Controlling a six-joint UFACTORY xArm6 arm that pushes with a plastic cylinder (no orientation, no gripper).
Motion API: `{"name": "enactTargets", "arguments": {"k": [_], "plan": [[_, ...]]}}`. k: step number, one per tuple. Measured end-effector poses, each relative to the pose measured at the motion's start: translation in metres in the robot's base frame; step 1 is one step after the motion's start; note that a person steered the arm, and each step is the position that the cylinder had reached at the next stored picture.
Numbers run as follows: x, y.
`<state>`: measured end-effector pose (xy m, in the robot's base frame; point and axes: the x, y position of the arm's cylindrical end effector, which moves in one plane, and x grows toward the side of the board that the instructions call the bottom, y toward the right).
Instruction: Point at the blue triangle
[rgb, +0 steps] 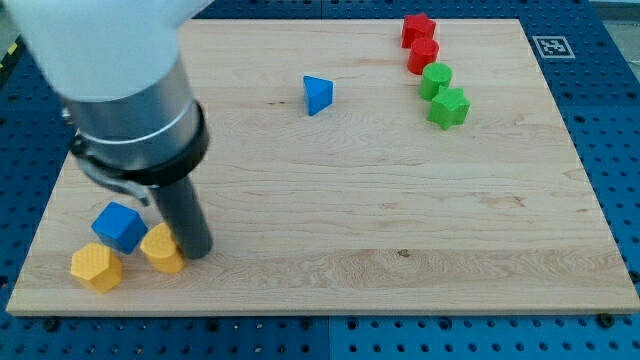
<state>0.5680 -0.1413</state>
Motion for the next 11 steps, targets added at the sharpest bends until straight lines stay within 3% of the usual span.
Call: {"name": "enactTargets", "arguments": {"k": [1, 2, 4, 6, 10, 11], "plan": [[0.002, -0.022], [-0.003, -0.005], [-0.021, 0.111], [-0.079, 0.218], [-0.251, 0.213], [-0.235, 0.188]]}}
